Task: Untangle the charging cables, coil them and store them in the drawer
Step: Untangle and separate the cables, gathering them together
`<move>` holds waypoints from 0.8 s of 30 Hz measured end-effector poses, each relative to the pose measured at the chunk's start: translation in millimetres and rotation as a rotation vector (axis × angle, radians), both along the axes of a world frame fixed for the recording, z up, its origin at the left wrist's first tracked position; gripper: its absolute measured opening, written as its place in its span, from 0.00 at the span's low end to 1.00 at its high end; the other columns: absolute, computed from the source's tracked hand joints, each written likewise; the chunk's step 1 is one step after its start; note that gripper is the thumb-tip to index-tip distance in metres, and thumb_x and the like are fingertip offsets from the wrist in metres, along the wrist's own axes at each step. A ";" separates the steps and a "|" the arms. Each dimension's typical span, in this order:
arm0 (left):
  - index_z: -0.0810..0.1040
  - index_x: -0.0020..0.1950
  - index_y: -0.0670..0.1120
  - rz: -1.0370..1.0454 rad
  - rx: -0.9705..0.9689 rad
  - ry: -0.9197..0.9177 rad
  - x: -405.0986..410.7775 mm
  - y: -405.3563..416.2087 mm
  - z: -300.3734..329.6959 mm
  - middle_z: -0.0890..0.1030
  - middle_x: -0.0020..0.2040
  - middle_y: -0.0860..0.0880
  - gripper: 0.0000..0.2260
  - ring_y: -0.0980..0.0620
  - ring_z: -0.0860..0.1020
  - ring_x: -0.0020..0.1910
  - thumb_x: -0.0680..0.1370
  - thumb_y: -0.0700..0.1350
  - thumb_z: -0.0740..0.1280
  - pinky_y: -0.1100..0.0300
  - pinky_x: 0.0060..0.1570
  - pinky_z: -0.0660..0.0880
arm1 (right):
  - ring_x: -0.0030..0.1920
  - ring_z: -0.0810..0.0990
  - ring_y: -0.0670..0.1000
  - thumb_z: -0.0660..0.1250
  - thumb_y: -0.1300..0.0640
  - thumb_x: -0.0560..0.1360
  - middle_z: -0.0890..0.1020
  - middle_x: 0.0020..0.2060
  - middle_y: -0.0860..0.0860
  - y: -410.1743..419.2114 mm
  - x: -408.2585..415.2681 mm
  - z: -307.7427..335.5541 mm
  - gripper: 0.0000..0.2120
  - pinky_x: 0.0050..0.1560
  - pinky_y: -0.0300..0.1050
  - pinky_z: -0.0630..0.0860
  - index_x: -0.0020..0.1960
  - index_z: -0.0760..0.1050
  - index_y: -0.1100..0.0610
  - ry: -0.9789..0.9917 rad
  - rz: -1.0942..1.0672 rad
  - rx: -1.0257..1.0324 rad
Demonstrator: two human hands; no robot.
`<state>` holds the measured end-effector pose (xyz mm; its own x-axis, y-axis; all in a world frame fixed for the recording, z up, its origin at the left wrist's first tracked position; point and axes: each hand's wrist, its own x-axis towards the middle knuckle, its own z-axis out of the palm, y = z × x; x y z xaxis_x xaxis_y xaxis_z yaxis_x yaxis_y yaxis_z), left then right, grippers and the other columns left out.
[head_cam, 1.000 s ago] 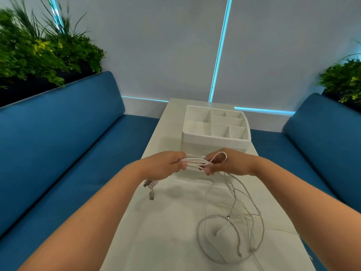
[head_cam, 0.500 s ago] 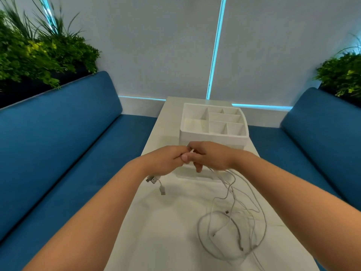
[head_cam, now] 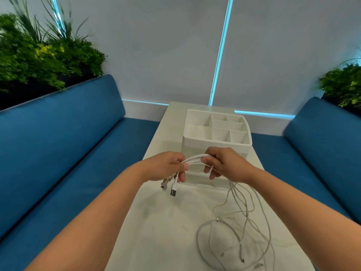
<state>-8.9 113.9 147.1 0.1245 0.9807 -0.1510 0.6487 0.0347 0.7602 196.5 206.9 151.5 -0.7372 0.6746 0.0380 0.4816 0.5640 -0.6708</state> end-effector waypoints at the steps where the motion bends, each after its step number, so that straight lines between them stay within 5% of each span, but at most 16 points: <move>1: 0.75 0.52 0.48 -0.001 -0.003 -0.004 -0.2 0.3 -1.9 0.86 0.44 0.53 0.08 0.53 0.73 0.37 0.84 0.50 0.60 0.59 0.39 0.71 | 0.36 0.85 0.49 0.60 0.52 0.82 0.85 0.39 0.51 0.4 1.9 -0.8 0.09 0.40 0.43 0.81 0.48 0.76 0.56 -0.008 -0.004 0.006; 7: 0.74 0.51 0.49 0.007 -0.006 -0.061 0.5 1.8 -10.4 0.84 0.43 0.50 0.07 0.53 0.72 0.36 0.84 0.50 0.60 0.58 0.40 0.71 | 0.35 0.85 0.55 0.59 0.57 0.82 0.83 0.37 0.58 2.2 12.8 -7.8 0.11 0.42 0.51 0.82 0.46 0.73 0.62 0.061 -0.058 -0.038; 12: 0.74 0.52 0.47 0.018 -0.011 -0.094 1.7 4.7 -16.7 0.77 0.39 0.51 0.08 0.54 0.73 0.36 0.84 0.49 0.58 0.61 0.38 0.75 | 0.36 0.84 0.58 0.59 0.56 0.82 0.83 0.36 0.57 5.2 19.9 -17.7 0.11 0.40 0.48 0.81 0.46 0.73 0.62 0.091 -0.090 -0.096; 18: 0.73 0.52 0.47 -0.019 0.079 0.095 12.6 8.1 -14.2 0.71 0.38 0.52 0.11 0.54 0.68 0.35 0.85 0.52 0.55 0.61 0.36 0.68 | 0.46 0.82 0.53 0.65 0.49 0.76 0.83 0.44 0.51 9.4 14.3 -4.1 0.10 0.51 0.48 0.76 0.50 0.78 0.55 -0.131 -0.041 -0.035; 20: 0.73 0.52 0.48 -0.048 0.083 0.126 18.2 9.6 -11.1 0.73 0.39 0.53 0.11 0.54 0.69 0.36 0.85 0.52 0.55 0.62 0.37 0.67 | 0.50 0.79 0.49 0.65 0.44 0.70 0.81 0.51 0.47 3.3 1.4 7.4 0.19 0.54 0.45 0.75 0.58 0.76 0.50 -0.203 0.026 0.035; 24: 0.74 0.50 0.51 -0.067 0.065 0.094 16.4 10.2 -7.4 0.75 0.41 0.54 0.09 0.59 0.73 0.37 0.85 0.50 0.57 0.67 0.38 0.70 | 0.48 0.77 0.49 0.65 0.49 0.78 0.78 0.47 0.47 -9.9 -22.3 5.9 0.13 0.48 0.43 0.72 0.60 0.69 0.53 -0.372 0.178 0.153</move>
